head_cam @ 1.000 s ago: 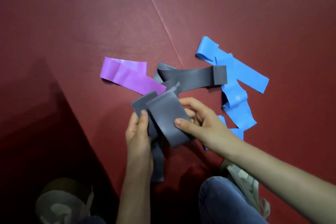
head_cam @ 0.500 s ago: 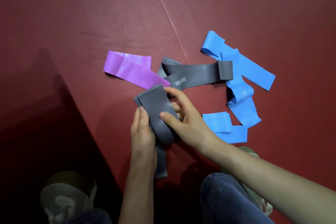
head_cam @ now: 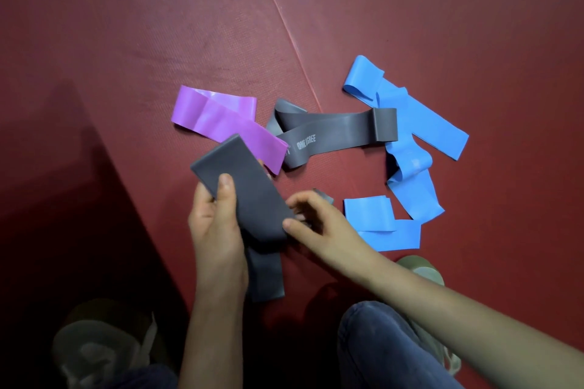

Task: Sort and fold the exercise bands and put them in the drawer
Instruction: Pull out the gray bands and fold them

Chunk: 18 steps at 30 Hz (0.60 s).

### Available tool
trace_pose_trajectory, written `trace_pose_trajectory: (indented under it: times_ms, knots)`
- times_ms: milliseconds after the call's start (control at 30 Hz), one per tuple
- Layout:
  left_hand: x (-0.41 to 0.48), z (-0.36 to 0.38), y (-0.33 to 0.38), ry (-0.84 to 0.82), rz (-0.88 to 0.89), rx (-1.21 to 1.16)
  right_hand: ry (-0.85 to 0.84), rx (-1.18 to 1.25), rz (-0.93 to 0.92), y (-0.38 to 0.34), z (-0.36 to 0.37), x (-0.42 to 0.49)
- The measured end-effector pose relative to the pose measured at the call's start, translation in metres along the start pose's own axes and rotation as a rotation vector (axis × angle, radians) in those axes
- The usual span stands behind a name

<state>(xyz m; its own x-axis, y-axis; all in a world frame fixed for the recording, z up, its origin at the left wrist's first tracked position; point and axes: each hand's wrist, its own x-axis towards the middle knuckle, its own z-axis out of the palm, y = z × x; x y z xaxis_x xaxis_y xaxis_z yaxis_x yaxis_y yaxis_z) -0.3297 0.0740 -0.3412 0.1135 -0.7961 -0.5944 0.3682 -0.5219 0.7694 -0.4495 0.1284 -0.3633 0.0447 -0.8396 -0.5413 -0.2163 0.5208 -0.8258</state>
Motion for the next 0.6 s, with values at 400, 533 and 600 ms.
trace_pose_trajectory:
  times_ms: [400, 533, 600]
  knots:
    - [0.004, -0.006, 0.013, -0.017, 0.075, 0.029, 0.075, -0.508, -0.094, 0.016, -0.011, -0.01]
    - [0.002, -0.008, 0.01, -0.017, 0.077, 0.04, -0.178, 0.151, 0.163, 0.009, 0.005, -0.021]
    - [0.002, -0.009, 0.008, -0.041, 0.054, 0.054, -0.257, 0.263, 0.203, 0.009, 0.018, -0.022]
